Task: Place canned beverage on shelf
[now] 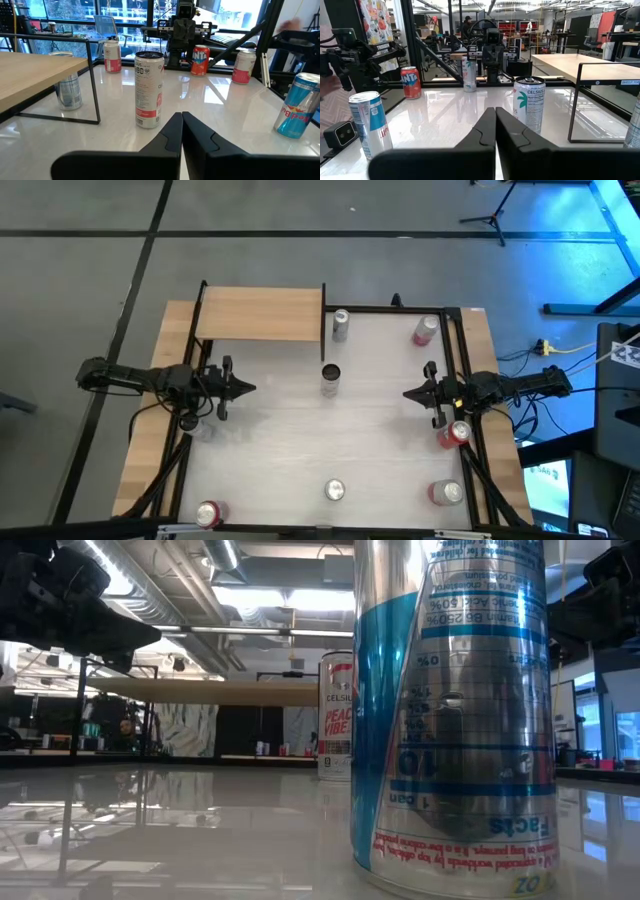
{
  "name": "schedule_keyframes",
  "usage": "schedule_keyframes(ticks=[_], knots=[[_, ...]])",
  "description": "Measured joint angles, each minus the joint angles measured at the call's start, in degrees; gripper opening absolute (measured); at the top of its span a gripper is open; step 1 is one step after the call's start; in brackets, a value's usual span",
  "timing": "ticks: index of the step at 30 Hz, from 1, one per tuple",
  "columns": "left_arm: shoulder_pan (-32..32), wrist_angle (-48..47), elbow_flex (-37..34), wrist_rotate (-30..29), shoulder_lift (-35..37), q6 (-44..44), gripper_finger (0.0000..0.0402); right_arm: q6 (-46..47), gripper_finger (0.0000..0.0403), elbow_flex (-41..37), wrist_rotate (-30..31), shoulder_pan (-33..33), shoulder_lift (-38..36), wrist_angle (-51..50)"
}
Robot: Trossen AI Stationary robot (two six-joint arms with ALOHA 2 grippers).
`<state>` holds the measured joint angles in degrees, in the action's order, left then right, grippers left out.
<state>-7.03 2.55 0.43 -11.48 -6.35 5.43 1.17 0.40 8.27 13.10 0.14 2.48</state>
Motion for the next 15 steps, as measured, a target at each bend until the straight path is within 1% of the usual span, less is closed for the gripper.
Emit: schedule_keyframes(ticks=[7,10,12,15], knots=[[0.0,0.1,0.0,-0.1,0.0,0.0,0.0002,0.0,0.0001,0.0,0.0,0.0,0.0,0.0],[0.0,1.0,0.0,-2.5,0.0,0.0,0.0002,0.0,0.0001,0.0,0.0,0.0,0.0,0.0],[0.0,3.0,0.0,-4.3,0.0,0.0,0.0002,0.0,0.0001,0.0,0.0,0.0,0.0,0.0],[0.0,8.1,0.0,-4.9,0.0,0.2,0.0002,0.0,0.0001,0.0,0.0,0.0,0.0,0.0]])
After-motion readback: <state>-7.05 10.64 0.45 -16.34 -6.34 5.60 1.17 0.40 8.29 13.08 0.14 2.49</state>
